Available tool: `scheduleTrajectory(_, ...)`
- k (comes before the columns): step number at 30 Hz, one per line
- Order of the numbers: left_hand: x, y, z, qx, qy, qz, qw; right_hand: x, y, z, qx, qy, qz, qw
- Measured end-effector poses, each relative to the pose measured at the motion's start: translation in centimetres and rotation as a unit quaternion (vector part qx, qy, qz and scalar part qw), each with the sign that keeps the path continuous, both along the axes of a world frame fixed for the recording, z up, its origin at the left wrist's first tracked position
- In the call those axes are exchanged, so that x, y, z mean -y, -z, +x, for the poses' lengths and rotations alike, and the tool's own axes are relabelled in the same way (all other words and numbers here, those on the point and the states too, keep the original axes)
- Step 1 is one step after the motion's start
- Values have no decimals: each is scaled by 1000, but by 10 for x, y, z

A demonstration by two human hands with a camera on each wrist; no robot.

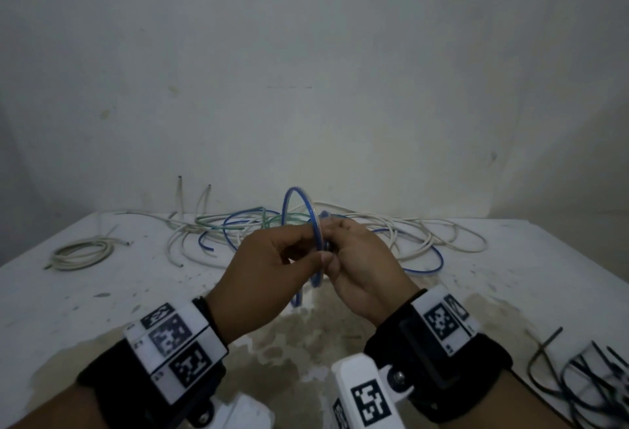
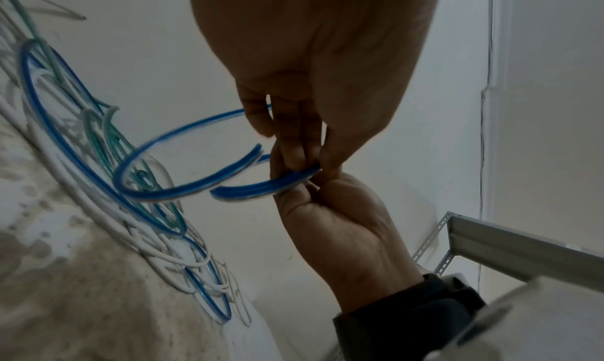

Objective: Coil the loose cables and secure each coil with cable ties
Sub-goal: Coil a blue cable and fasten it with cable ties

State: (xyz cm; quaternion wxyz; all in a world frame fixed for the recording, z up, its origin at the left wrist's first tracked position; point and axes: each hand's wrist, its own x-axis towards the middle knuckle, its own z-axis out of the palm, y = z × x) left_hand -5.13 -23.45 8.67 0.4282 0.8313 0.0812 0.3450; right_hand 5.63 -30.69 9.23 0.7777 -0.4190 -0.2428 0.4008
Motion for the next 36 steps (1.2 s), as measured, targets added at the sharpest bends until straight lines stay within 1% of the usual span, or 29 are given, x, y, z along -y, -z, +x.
scheduleTrajectory(2, 0, 2, 2, 4, -20, 42, 999, 1, 2, 0, 35, 7, -8, 999)
scheduleTrajectory(3, -1, 3, 3, 9, -28, 49, 998, 2, 3, 0, 43, 3, -3, 999)
scheduleTrajectory(6, 0, 2, 4, 32, -32, 15, 999, 6, 6, -3, 56, -22, 19, 998)
scheduleTrajectory(8, 0, 1, 4, 37, -32, 1, 999, 7, 9, -5, 80, -26, 16, 996)
scheduleTrajectory(13, -4, -5, 5, 40, -63, 28, 997, 4, 12, -8, 131, -4, -18, 991)
scheduleTrajectory(15, -3, -9, 5, 44, -69, -5, 997, 5, 11, -10, 144, 10, -33, 989)
scheduleTrajectory(17, -3, -11, 5, 52, -59, -67, 995, 7, 9, -11, 132, 7, -37, 990)
scheduleTrajectory(22, -7, -11, 6, 40, -33, -203, 978, 10, 11, -15, 62, -39, 21, 997)
scheduleTrajectory(25, -9, -10, 7, 38, -21, -244, 969, 10, 12, -14, 53, -60, 36, 996)
scheduleTrajectory(31, -6, -11, 8, 61, -17, -261, 963, 12, 11, -16, 158, -43, -4, 987)
scheduleTrajectory(34, -5, -10, 9, 78, -49, -255, 963, 13, 9, -17, 204, -29, -26, 978)
scheduleTrajectory(36, -6, -9, 10, 84, -69, -248, 963, 14, 9, -18, 248, -16, -49, 967)
